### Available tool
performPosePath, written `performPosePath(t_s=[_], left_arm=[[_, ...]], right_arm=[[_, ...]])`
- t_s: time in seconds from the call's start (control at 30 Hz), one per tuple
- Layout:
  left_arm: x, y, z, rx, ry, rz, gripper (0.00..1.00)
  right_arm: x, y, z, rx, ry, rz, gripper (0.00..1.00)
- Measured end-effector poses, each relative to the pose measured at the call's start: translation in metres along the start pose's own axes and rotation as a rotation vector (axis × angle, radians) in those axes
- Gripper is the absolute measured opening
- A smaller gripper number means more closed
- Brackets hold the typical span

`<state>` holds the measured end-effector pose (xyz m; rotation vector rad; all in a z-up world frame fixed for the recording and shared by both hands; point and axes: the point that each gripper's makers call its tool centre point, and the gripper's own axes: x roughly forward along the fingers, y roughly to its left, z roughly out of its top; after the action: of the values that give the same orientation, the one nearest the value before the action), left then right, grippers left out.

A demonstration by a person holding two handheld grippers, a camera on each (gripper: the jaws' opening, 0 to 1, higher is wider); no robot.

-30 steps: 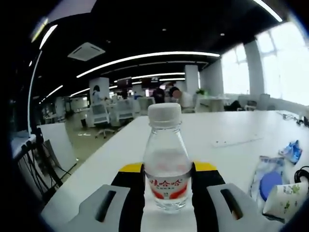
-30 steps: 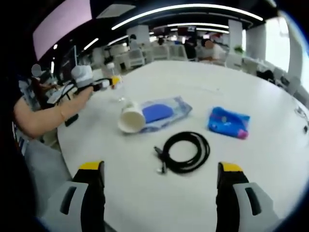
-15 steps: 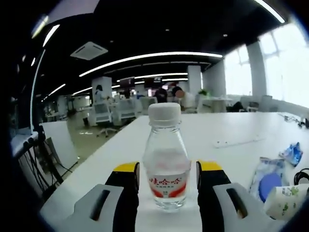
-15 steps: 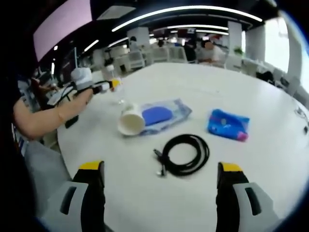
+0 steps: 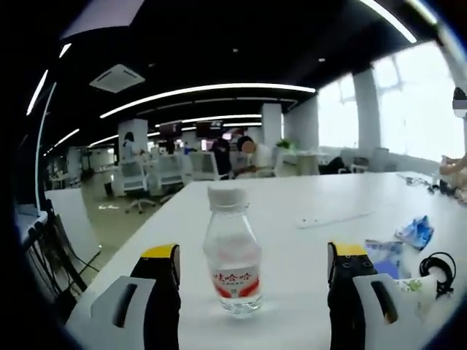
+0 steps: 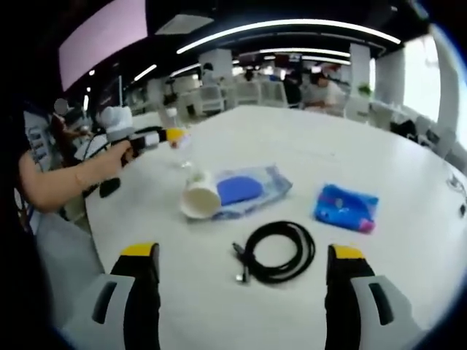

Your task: Arrange the tabletop items into an orderly group along one side of the table until the central work area is clear of visible clutter.

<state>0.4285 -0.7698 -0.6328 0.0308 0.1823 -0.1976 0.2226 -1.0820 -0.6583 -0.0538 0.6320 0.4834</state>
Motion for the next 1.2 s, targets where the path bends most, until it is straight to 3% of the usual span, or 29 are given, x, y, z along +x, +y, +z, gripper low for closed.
performPosePath(t_s=[0.2,0.5,0.6,0.7,0.93,1.1,1.2], left_arm=[[-0.012,-0.003,0.008,0.037,-0.004,-0.057,1.0],[-0.023,-0.029,0.006,0.122,0.02,-0.219,1.0],[-0.033,-0.039,0.009,0.222,0.003,-0.257,1.0],[-0.047,-0.054,0.009,0.199,0.009,-0.317,1.0],[-0.072,-0.068,0.008,0.231,0.01,-0.384,1.0],[-0.078,-0.072,0.006,0.249,0.023,-0.434,1.0],[-0.09,-0.081,0.008,0.207,0.02,-0.487,1.0]], right_arm=[[0.004,0.002,0.009,-0.038,-0.024,0.004,0.89],[0.016,0.009,0.019,-0.106,-0.052,0.022,0.81],[0.022,0.014,0.024,-0.126,-0.071,0.037,0.76],[0.028,0.018,0.029,-0.147,-0.084,0.045,0.73],[0.047,0.026,0.033,-0.185,-0.096,0.085,0.66],[0.064,0.034,0.036,-0.212,-0.088,0.108,0.61],[0.074,0.041,0.037,-0.246,-0.089,0.129,0.58]])
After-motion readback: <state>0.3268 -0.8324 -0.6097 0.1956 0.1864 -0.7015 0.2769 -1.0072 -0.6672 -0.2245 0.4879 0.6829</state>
